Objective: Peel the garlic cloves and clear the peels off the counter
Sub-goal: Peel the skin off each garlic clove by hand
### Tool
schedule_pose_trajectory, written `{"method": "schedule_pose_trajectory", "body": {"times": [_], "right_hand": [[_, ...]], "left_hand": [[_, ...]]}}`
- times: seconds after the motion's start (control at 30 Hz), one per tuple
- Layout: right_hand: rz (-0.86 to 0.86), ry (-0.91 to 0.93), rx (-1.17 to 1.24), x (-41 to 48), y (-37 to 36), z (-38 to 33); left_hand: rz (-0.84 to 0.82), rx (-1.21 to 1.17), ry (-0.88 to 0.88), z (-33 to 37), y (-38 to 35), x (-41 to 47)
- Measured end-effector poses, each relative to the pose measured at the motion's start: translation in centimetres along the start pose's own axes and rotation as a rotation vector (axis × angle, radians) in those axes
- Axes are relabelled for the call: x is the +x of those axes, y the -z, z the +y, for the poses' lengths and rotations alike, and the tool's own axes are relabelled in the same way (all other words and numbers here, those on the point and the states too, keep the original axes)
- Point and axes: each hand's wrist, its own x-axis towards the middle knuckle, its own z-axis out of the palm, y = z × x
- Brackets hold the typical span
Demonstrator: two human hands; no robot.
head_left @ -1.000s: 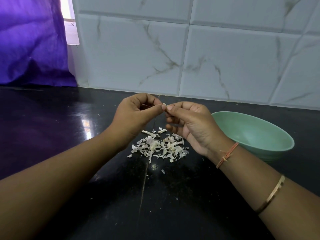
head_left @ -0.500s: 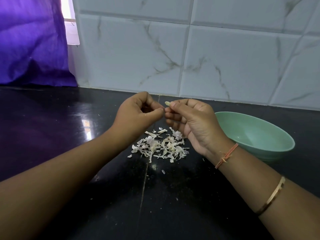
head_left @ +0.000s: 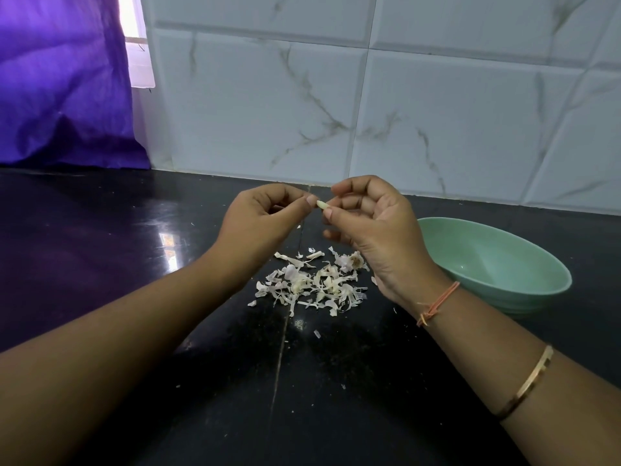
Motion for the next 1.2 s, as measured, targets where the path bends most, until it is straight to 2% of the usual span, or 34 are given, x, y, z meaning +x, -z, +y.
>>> {"method": "schedule_pose_trajectory", "body": {"times": [0.1, 0.2, 0.3, 0.43, 0.53, 0.67, 0.8, 0.93, 1.1, 1.2], "right_hand": [[0.003, 0.057, -0.126, 0.1, 0.2, 0.2], [0.0, 0.203, -0.444, 0.1, 0.4, 0.5], [-0.02, 0.32, -0.655, 0.0, 0.4, 0.1], [0.092, 0.435, -0.927, 0.6, 1.2, -2.0], [0.147, 0.314, -1.166, 1.0, 2.4, -3.8], [0.152, -0.009, -1.443, 0.8, 4.3, -5.0], [0.073, -0.26, -1.562, 0.4, 5.1, -5.5], [0.015, -0.341, -1.588, 0.4, 5.5, -5.4], [0.088, -0.238, -1.535, 0.8, 5.2, -4.8], [0.144, -0.056, -1.507, 1.1, 4.6, -4.3]], "left_hand": [[-0.009, 0.003, -0.003, -0.1, 0.0, 0.0], [-0.008, 0.016, 0.0, -0.3, -0.1, 0.1], [-0.016, 0.043, 0.007, -0.6, -0.1, 0.1], [-0.027, 0.124, 0.032, -1.1, -0.3, 0.3], [-0.021, 0.174, 0.043, -1.2, -0.3, 0.3], [-0.013, 0.197, 0.057, -1.4, -0.2, 0.3], [-0.007, 0.217, 0.077, -1.6, -0.2, 0.4], [-0.01, 0.224, 0.085, -1.7, -0.2, 0.4], [-0.036, 0.213, 0.096, -1.4, -0.2, 0.3], [-0.031, 0.226, 0.095, -1.3, -0.1, 0.3]]}}
